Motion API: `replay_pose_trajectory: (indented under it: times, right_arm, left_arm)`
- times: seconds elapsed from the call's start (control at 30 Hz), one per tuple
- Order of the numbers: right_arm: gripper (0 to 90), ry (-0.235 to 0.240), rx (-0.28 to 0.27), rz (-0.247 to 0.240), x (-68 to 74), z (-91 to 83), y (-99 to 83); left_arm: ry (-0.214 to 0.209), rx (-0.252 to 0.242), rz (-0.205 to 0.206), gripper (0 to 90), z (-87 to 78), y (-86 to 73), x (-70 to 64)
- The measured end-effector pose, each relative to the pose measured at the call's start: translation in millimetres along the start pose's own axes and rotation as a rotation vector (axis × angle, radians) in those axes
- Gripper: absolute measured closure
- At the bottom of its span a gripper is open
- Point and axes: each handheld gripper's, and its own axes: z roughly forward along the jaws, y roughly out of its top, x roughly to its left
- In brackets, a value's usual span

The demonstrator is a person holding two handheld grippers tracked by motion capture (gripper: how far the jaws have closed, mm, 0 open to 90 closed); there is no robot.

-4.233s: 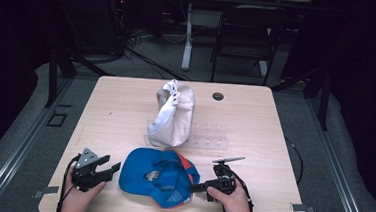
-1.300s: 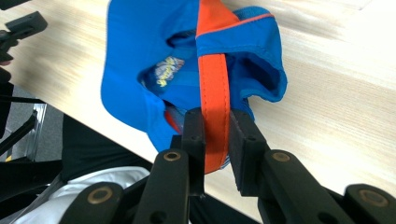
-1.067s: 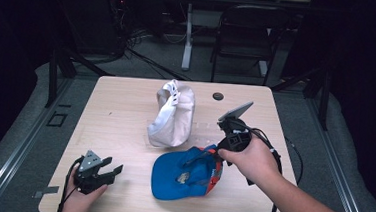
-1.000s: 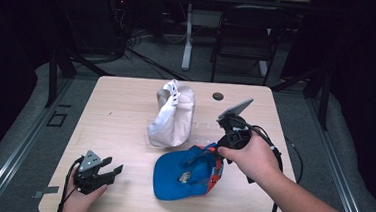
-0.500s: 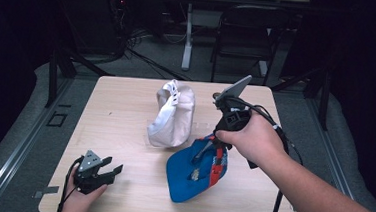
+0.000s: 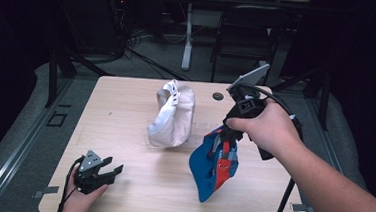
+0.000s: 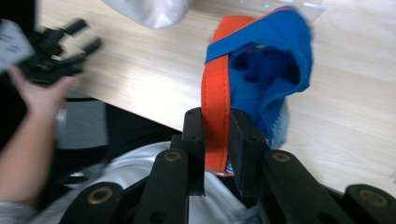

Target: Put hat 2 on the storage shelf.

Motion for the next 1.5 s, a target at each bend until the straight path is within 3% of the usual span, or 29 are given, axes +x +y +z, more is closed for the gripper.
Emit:
replay_pose_trajectory:
  times: [0.13,0.17,0.33,0.37,0.43,0.6,0.63,0.7,0.83,1.07,1.5]
  right_arm:
    - [77.9,0.110,0.007,0.046,-15.0,-7.5,0.2]
    - [77.9,0.159,-0.003,0.078,-20.0,-8.8,-0.4]
    - [77.9,0.335,-0.016,0.120,-42.4,-11.3,-6.1]
    - [77.9,0.394,-0.016,0.139,-49.9,-11.2,-8.2]
    - [77.9,0.452,-0.028,0.161,-57.0,-10.1,-10.8]
    - [78.0,0.632,-0.059,0.181,-70.6,-7.6,-16.5]
    - [78.0,0.687,-0.070,0.186,-73.2,-7.2,-17.9]
    - [78.0,0.735,-0.089,0.197,-75.1,-7.1,-19.4]
    - [78.0,0.803,-0.128,0.209,-78.5,-6.7,-20.5]
    - [78.1,0.850,-0.197,0.229,-85.7,-14.9,-15.6]
    - [78.0,0.803,-0.279,0.254,-90.4,-27.3,19.6]
  left_arm:
    - [0.001,0.001,0.001,46.3,0.5,-0.1,-0.3]
    - [0.001,0.000,0.001,46.3,0.3,-0.1,-0.4]
    - [0.003,-0.001,-0.004,46.3,-0.3,-0.3,0.6]
    - [0.003,0.000,-0.004,46.3,-0.4,-0.3,0.8]
    - [0.004,0.000,-0.004,46.3,-0.1,-0.2,1.1]
    - [0.003,0.000,0.000,46.3,1.1,0.3,-0.4]
    - [0.003,0.000,0.000,46.3,1.1,0.4,-0.4]
    - [0.003,0.000,-0.001,46.3,1.2,0.3,-0.4]
    - [0.003,0.001,-0.001,46.3,1.0,0.0,-0.1]
    - [0.004,-0.003,-0.001,46.3,0.7,0.3,0.3]
    - [0.004,-0.002,-0.001,46.3,0.5,0.4,0.9]
